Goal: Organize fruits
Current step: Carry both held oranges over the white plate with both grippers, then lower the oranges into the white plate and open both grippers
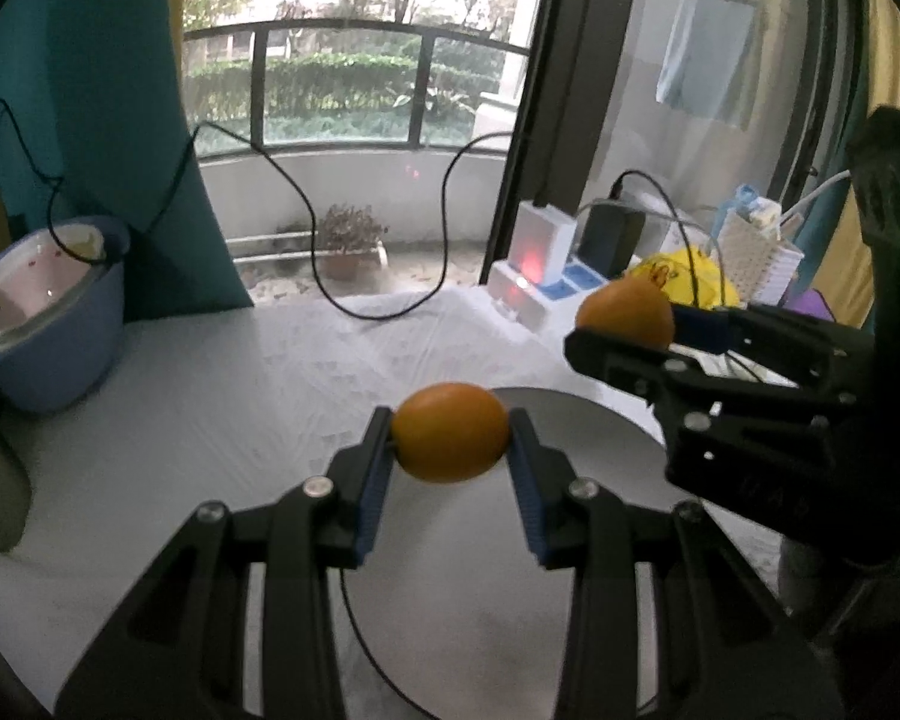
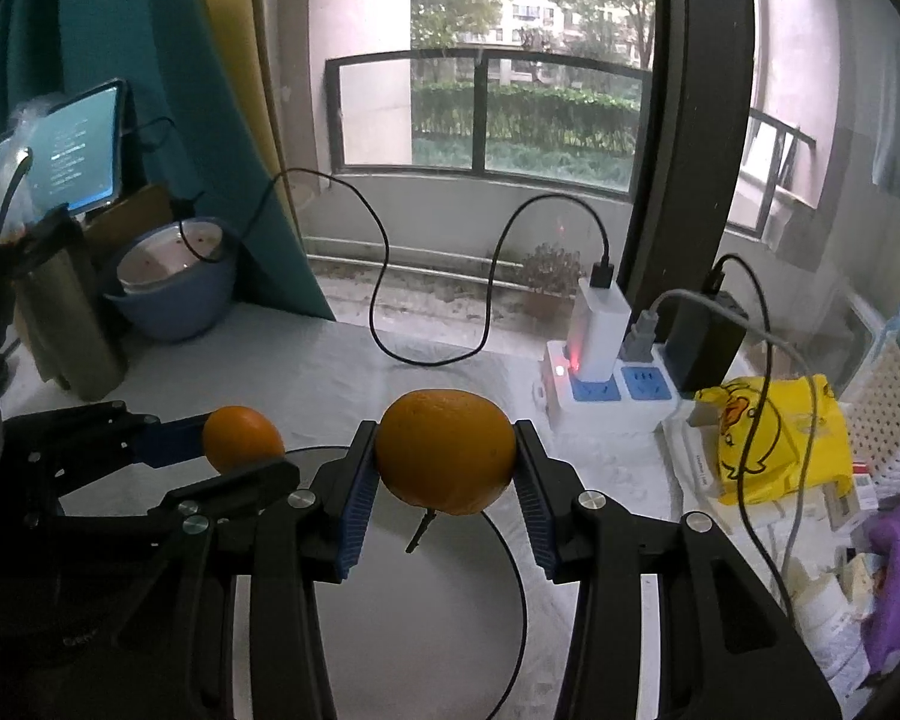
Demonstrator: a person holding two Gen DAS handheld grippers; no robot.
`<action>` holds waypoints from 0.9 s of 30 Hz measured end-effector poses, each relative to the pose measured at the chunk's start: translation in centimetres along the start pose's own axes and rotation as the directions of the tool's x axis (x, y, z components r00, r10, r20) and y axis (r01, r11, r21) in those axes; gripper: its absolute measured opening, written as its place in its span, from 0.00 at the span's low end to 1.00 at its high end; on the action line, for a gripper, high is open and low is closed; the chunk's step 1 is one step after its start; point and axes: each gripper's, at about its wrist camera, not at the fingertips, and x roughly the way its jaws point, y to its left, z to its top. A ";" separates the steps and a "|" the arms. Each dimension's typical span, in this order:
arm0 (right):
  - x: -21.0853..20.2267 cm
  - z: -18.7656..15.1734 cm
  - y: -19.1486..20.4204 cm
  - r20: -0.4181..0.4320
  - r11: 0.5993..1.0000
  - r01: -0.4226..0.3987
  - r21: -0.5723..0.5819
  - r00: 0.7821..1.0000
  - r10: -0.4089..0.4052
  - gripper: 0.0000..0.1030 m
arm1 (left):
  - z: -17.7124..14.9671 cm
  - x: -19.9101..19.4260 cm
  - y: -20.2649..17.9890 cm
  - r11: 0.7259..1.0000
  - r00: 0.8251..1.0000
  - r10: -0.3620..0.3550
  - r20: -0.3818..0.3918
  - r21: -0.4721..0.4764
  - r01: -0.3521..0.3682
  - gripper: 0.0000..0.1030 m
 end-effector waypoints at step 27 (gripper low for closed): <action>3.8 -1.9 -0.5 -0.125 0.997 -0.040 0.062 0.991 0.047 0.49 | -0.8 2.3 1.3 0.997 0.988 -0.052 -0.146 -0.069 0.043 0.44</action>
